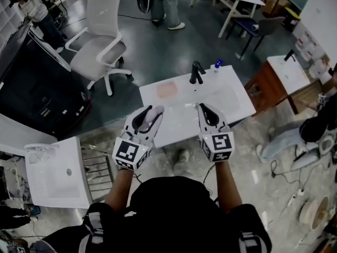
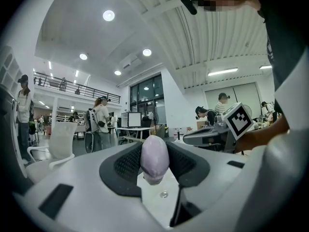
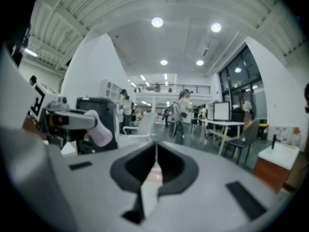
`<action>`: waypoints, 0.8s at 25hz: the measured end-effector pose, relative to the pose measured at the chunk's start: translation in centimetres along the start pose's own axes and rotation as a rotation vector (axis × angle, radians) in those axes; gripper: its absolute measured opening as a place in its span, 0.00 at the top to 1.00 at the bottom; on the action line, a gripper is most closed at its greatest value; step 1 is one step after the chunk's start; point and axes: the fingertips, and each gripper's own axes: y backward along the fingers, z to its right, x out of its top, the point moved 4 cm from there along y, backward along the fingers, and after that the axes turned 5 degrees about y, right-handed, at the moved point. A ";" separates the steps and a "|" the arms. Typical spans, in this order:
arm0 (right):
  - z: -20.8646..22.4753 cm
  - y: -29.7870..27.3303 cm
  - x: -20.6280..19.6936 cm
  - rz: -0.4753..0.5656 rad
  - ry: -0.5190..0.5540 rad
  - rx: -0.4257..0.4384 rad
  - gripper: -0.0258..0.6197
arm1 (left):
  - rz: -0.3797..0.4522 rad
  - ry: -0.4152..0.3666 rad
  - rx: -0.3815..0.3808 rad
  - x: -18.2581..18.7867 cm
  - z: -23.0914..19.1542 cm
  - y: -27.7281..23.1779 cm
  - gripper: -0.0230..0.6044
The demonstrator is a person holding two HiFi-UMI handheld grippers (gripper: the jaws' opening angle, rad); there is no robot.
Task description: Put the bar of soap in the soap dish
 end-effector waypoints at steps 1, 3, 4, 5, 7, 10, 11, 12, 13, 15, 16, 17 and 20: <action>0.7 -0.5 0.0 0.005 -0.013 0.007 0.90 | 0.000 -0.001 0.003 0.1 -0.1 -0.8 0.69; 2.1 -1.5 0.1 0.017 -0.026 0.020 0.90 | -0.003 -0.005 0.010 0.2 -0.3 -2.2 0.69; 2.7 -2.1 0.2 0.022 -0.028 0.027 0.90 | -0.006 -0.010 0.014 0.3 -0.4 -3.0 0.69; 3.3 -2.6 0.2 0.026 -0.028 0.034 0.90 | -0.008 -0.016 0.019 0.4 -0.5 -3.6 0.69; 4.4 -3.8 0.3 0.032 -0.031 0.049 0.90 | -0.017 -0.022 0.028 0.6 -0.6 -4.9 0.69; 5.7 -5.4 0.4 0.044 -0.030 0.076 0.90 | -0.018 -0.030 0.046 0.9 -0.8 -6.3 0.69; 6.1 -5.9 0.5 0.050 -0.028 0.085 0.90 | -0.017 -0.032 0.055 1.0 -0.9 -6.7 0.69; 6.4 -6.3 0.5 0.054 -0.026 0.094 0.90 | -0.017 -0.033 0.064 1.0 -1.0 -7.1 0.69; 6.7 -6.7 0.5 0.056 -0.025 0.103 0.90 | -0.020 -0.034 0.073 1.1 -1.0 -7.5 0.69; 7.4 -7.3 0.4 0.057 -0.027 0.119 0.90 | -0.027 -0.038 0.086 1.1 -1.0 -8.4 0.69; 7.7 -7.6 0.3 0.057 -0.029 0.126 0.90 | -0.029 -0.043 0.090 1.1 -1.0 -8.9 0.69; 8.1 -7.8 0.3 0.057 -0.031 0.132 0.90 | -0.030 -0.048 0.094 1.2 -1.0 -9.3 0.69; 8.8 -8.6 0.2 0.059 -0.033 0.151 0.90 | -0.024 -0.055 0.109 1.5 -1.1 -10.1 0.69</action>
